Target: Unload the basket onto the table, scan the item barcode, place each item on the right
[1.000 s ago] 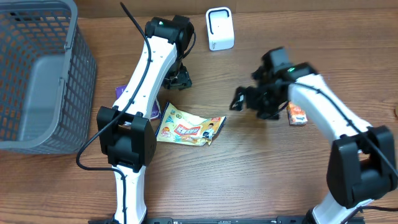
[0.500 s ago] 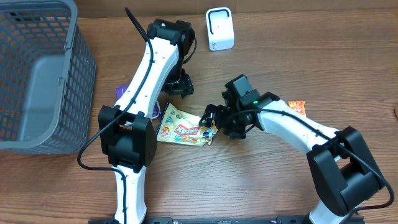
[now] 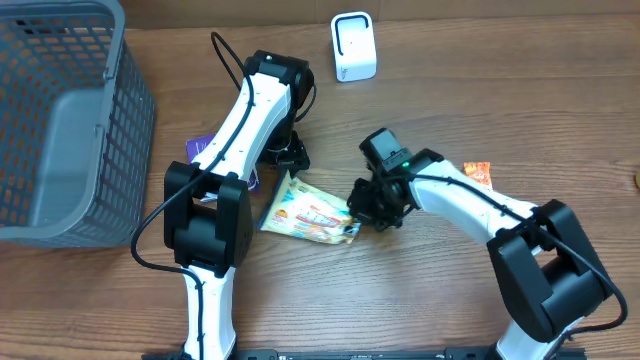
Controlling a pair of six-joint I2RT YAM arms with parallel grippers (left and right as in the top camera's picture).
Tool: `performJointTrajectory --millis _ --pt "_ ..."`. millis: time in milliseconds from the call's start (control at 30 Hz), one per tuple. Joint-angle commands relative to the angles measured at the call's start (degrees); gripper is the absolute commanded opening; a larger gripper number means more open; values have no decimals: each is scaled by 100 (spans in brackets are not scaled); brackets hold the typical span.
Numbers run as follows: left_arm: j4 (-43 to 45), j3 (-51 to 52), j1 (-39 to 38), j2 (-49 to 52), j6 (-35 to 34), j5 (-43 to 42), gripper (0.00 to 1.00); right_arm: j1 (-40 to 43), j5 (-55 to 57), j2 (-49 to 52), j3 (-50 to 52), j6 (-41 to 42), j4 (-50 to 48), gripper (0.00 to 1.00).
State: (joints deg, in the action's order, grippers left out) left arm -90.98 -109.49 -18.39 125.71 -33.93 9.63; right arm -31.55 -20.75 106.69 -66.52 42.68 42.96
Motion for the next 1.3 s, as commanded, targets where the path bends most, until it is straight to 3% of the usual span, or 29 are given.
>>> performJointTrajectory --millis 0,167,300,433,600,767,933,1100,1267 --pt "125 146 -26 28 76 -24 90 247 1161 2 -719 -498 787 4" --pt "195 149 -26 28 85 -175 89 243 2605 -7 -1718 -560 2221 4" --pt "363 149 -28 28 538 -763 88 232 3738 -7 -2540 -492 3136 4" --pt "444 149 -26 28 612 -925 87 232 5206 -7 -3414 190 4245 4" --pt "514 149 -26 28 612 -925 87 280 6203 -7 -3969 885 5160 4" --pt "557 149 -26 28 614 -925 86 400 6234 -4 -3939 992 5241 4" --pt "579 149 -26 28 612 -927 86 319 5486 -4 -3447 990 4811 4" --pt "588 149 -26 28 614 -922 87 -120 4645 -4 -2621 1010 3993 4" --pt "590 149 -26 28 634 -920 87 -721 4457 -4 -2581 1008 3648 4"
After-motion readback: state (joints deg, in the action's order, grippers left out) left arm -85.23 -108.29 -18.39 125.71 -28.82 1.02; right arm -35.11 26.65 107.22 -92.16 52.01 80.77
